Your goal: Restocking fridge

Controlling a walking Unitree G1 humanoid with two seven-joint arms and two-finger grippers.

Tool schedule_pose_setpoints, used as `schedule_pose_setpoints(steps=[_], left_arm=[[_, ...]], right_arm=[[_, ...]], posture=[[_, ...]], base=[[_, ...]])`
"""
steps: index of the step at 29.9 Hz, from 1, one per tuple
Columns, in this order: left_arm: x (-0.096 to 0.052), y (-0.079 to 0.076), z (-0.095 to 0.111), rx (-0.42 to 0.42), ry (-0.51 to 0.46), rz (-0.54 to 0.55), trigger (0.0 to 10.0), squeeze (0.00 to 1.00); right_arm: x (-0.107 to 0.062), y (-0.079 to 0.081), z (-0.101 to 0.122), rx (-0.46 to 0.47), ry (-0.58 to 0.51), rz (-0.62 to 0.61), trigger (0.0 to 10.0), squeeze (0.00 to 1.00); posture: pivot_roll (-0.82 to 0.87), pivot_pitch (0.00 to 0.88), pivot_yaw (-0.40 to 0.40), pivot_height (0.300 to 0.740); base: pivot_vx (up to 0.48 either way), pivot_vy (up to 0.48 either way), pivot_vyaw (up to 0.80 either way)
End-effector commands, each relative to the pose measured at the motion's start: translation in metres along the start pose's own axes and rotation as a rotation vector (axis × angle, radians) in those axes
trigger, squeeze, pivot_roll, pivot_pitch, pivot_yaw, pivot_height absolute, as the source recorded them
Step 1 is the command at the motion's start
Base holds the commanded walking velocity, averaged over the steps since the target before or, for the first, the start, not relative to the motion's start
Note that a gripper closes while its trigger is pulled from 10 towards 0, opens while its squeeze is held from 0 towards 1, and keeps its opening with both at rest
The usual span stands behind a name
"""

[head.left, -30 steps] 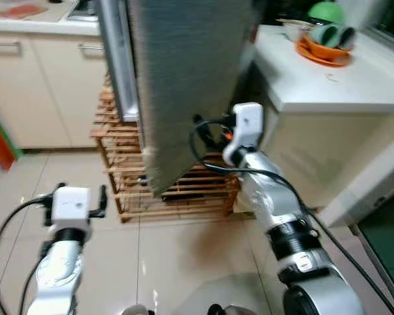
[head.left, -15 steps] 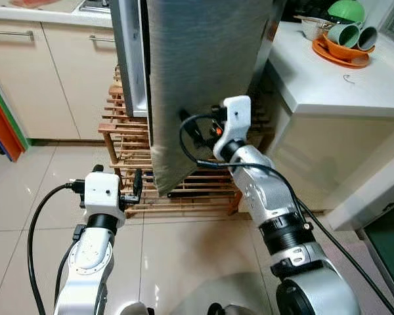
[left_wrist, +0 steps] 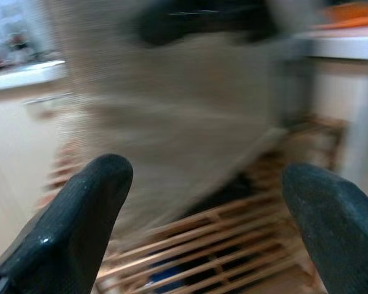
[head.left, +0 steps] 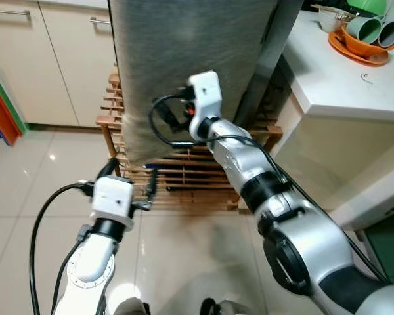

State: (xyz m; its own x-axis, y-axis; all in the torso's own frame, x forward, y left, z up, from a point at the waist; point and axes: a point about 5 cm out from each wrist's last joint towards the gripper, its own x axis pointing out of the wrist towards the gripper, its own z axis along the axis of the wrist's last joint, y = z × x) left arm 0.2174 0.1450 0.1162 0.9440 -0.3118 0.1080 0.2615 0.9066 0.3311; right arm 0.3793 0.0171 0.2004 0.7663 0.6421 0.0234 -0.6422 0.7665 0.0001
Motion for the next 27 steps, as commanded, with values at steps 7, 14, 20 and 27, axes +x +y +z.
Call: schedule_pose_setpoints(steps=[7,14,20,27], left_arm=[[0.006,-0.002,0.005,-0.007,-0.019,-0.026,10.0,0.00],[0.030,0.002,0.008,-0.220,0.004,0.065,10.0,0.00],[0.036,-0.011,0.011,-0.218,-0.027,-0.017,10.0,0.00],[0.039,-0.009,0.010,-0.210,-0.023,-0.029,10.0,0.00]], right_arm=[[0.020,0.052,0.020,0.002,-0.044,0.084,10.0,0.00],[0.004,0.020,-0.001,0.163,-0.093,0.017,10.0,0.00],[0.001,0.005,-0.004,0.097,-0.071,-0.049,10.0,0.00],[0.004,0.001,0.013,0.069,-0.106,-0.051,10.0,0.00]], posture=[[0.25,0.121,-0.169,0.740],[0.14,0.095,-0.130,0.740],[0.13,0.074,-0.129,0.740],[0.14,0.064,-0.139,0.740]], base=[[0.000,0.000,0.00],[0.000,0.037,0.00],[0.296,0.312,0.00],[0.370,0.304,0.00]])
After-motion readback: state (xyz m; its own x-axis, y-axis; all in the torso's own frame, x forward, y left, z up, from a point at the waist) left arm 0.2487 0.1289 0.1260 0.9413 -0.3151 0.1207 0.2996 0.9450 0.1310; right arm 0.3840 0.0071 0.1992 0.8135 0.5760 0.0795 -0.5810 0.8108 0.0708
